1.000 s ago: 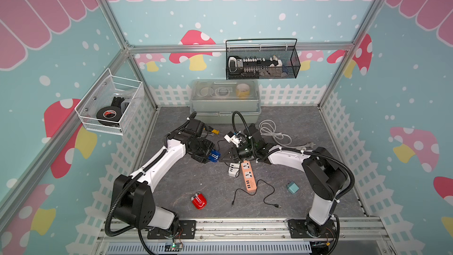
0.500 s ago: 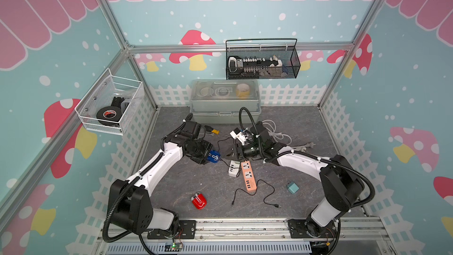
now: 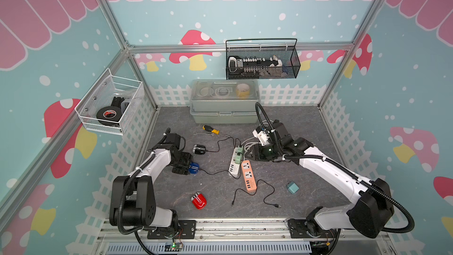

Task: Charge the electric shaver
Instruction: Place the electric shaver at the center of the board.

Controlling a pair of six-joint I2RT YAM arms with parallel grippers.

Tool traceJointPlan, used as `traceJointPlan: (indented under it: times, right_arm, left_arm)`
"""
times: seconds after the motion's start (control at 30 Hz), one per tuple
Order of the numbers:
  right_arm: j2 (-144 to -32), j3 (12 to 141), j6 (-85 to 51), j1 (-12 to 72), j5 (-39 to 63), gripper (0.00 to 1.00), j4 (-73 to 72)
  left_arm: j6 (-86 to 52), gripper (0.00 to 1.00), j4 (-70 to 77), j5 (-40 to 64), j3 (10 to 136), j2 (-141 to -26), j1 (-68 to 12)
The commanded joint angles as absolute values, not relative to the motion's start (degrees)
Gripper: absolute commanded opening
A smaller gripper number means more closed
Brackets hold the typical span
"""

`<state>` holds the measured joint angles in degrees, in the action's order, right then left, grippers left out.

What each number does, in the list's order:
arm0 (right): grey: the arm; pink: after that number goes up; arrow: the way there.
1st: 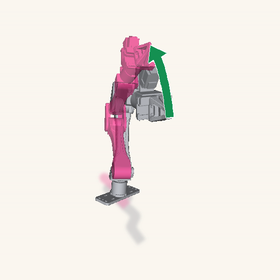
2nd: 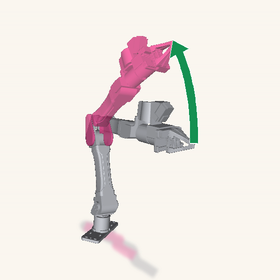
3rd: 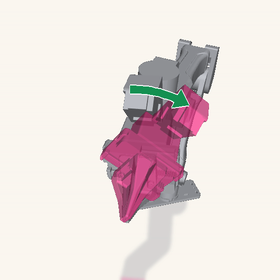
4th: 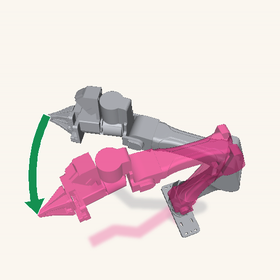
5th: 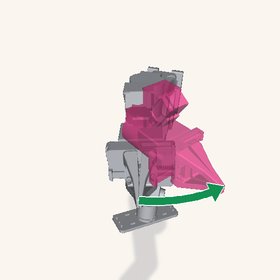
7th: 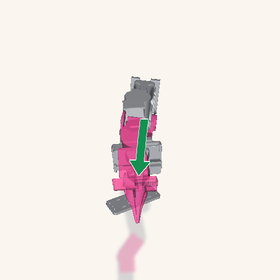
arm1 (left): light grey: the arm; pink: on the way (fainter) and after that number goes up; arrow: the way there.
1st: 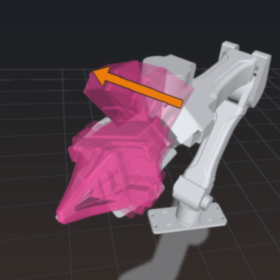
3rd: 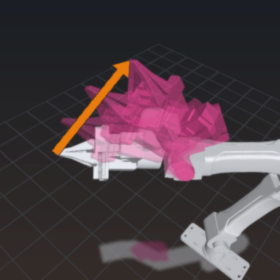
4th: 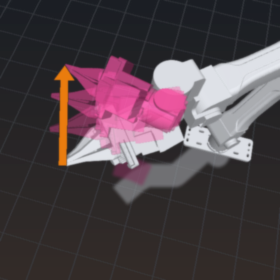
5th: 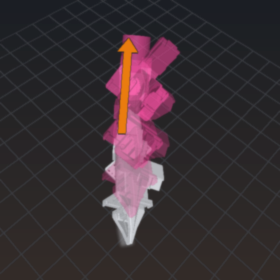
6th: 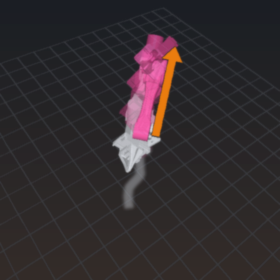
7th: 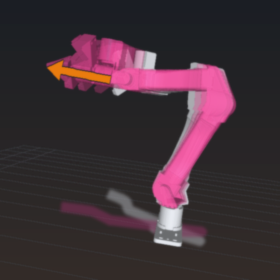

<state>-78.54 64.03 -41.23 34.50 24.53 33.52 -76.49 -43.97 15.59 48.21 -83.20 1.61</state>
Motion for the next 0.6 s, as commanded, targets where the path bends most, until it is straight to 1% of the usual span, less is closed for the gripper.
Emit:
traceJointPlan:
  times: [0.0,0.03,0.07,0.1,0.13,0.27,0.37,0.43,0.57]
  right_arm:
    - [-77.8,61.7,-41.0,32.8,17.0,0.36,46.9]
    - [-77.2,60.4,-41.9,32.4,17.5,0.34,47.3]
    - [-76.5,58.9,-42.8,31.9,17.9,0.33,47.5]
    - [-75.9,57.5,-43.5,31.6,17.9,0.33,48.5]
    - [-75.6,56.8,-43.9,31.4,17.5,0.33,49.8]
    - [-74.9,54.1,-44.0,31.1,16.1,0.33,56.5]
    - [-73.8,51.2,-42.0,32.2,16.2,0.34,59.2]
    - [-73.2,49.6,-41.2,34.9,14.9,0.36,60.9]
    - [-71.8,46.9,-42.7,43.6,11.4,0.40,61.5]
  left_arm:
    - [-75.6,0.07,-39.0,13.0,46.9,-86.1,3.3]
    - [-75.2,0.18,-38.4,13.0,46.8,-87.0,3.7]
    - [-74.9,0.33,-38.4,12.9,47.0,-88.0,4.0]
    - [-74.5,0.41,-38.3,13.1,47.2,-88.8,4.1]
    - [-74.1,0.46,-38.5,13.3,47.4,-89.2,4.1]
    - [-71.5,0.70,-40.2,14.0,49.1,-89.6,4.1]
    - [-69.4,0.80,-42.3,14.0,50.5,-88.3,4.0]
    - [-68.0,0.83,-43.5,13.9,51.2,-86.9,4.0]
    - [-65.7,0.84,-46.9,14.7,51.9,-84.5,2.8]
